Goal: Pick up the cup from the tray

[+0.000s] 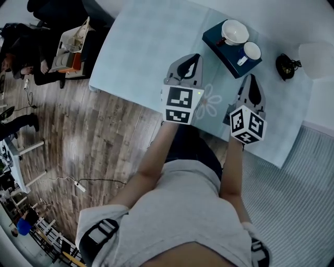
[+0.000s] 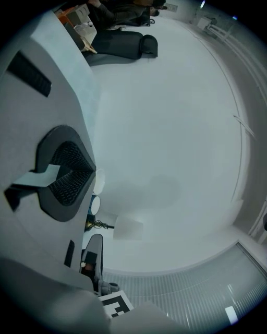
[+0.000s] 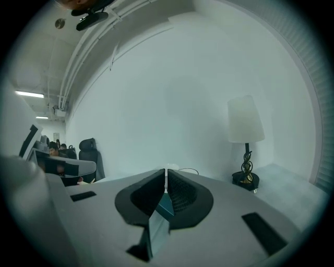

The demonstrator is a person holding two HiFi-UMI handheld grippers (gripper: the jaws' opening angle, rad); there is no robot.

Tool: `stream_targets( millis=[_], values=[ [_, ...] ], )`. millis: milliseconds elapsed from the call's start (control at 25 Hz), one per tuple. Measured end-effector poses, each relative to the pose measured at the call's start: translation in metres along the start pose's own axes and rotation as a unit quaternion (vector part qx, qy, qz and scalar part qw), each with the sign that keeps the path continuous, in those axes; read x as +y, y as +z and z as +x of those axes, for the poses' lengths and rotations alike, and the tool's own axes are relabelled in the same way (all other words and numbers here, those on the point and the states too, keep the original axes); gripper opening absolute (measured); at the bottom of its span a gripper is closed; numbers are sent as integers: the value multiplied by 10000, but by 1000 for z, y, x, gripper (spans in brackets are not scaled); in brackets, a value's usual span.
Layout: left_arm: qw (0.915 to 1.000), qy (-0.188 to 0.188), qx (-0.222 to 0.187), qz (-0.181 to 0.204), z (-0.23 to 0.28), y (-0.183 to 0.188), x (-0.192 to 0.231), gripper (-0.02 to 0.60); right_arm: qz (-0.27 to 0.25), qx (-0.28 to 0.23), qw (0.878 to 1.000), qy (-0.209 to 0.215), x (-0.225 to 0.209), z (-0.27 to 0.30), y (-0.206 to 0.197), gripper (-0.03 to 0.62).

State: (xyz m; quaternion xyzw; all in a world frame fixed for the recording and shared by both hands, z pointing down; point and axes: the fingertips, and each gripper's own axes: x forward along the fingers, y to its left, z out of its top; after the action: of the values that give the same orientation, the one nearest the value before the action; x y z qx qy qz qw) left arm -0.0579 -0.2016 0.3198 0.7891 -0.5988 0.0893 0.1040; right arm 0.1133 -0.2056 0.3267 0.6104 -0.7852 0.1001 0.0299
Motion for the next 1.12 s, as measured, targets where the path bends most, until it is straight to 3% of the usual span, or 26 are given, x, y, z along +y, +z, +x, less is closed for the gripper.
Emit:
stream_targets(
  millis=[440,560,800,1120],
  values=[
    [9995,-254,175,-81,47,-10,24,3,-6,97,9996,-258,-10,41,-9,14],
    [9993,-296,210,-95,55,-13,30,3,27,170,9994,-315,-13,50,-15,131],
    [9988,-383,291,-78,67,-17,36,3,-154,405,9983,-394,-16,64,-27,245],
    [9980,-416,474,-47,83,-26,37,3,-166,695,9969,-337,-26,86,-44,311]
  ],
)
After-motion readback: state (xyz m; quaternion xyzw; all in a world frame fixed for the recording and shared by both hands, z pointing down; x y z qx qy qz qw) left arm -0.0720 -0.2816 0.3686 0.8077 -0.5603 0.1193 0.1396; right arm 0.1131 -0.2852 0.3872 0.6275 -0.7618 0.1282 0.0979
